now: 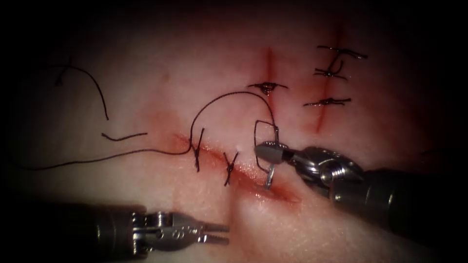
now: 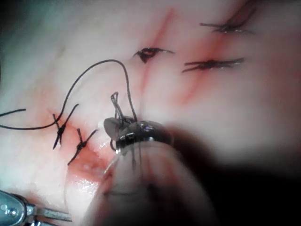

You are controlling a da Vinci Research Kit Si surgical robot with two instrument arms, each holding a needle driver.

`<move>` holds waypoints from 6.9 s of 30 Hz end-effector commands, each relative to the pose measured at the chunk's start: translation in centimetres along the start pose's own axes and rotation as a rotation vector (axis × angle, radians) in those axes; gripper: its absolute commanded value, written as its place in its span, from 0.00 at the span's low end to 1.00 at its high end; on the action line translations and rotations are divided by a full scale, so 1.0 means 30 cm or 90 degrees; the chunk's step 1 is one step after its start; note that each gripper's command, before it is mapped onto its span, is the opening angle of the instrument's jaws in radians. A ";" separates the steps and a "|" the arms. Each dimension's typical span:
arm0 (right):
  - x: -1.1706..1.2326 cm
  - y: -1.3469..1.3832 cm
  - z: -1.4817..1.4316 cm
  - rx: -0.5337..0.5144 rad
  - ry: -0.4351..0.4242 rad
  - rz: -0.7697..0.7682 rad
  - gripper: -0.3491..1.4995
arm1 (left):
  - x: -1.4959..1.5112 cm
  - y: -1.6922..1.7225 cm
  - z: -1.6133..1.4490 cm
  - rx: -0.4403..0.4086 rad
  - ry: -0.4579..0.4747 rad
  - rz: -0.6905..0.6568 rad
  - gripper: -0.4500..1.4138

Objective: Wound Closure
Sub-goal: With the right needle driver throw the needle through the bottom of the wound.

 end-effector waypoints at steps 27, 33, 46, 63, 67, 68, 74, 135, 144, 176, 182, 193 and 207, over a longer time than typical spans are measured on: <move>-0.0174 -0.0235 -0.0078 0.016 -0.059 0.191 0.00 | -0.001 0.000 0.003 0.000 0.000 -0.013 0.23; -0.0243 -0.0307 -0.0071 0.033 -0.078 0.191 0.00 | -0.001 0.000 0.003 0.000 0.000 -0.013 0.23; -0.0344 -0.0355 -0.0078 0.048 -0.092 0.176 0.00 | -0.001 0.000 0.003 0.000 0.000 -0.013 0.22; -0.0501 -0.0372 -0.0084 0.063 -0.111 0.162 0.00 | -0.001 0.000 0.003 0.000 0.000 -0.013 0.21; -0.0536 -0.0374 -0.0094 0.063 -0.118 0.159 0.00 | -0.001 0.000 0.003 0.001 0.000 -0.013 0.21; -0.0538 -0.0377 -0.0098 0.064 -0.119 0.159 0.00 | -0.001 0.000 0.003 0.001 0.000 -0.013 0.21; -0.0532 -0.0370 -0.0139 0.066 -0.119 0.158 0.00 | -0.001 0.000 0.003 0.000 0.000 -0.014 0.21; 0.0127 -0.0020 0.0011 0.262 -0.122 -0.310 0.99 | 0.010 -0.018 -0.003 0.073 0.131 0.086 0.17; 0.0103 -0.0044 0.0059 0.274 -0.125 -0.315 0.99 | 0.010 -0.018 -0.003 0.069 0.127 0.087 0.17; 0.0113 0.0007 0.0031 0.034 -0.096 -0.306 0.00 | 0.011 -0.017 -0.001 0.066 0.122 0.079 0.17; 0.0087 0.0002 -0.0013 -0.038 -0.049 -0.208 0.00 | 0.012 -0.018 -0.001 0.063 0.120 0.078 0.17; -0.0013 -0.0145 -0.0107 -0.022 0.002 -0.053 0.00 | 0.011 -0.021 -0.001 0.050 0.111 0.079 0.18; -0.0100 -0.0258 -0.0129 0.015 0.004 0.045 0.00 | 0.010 -0.020 0.000 0.049 0.106 0.082 0.18</move>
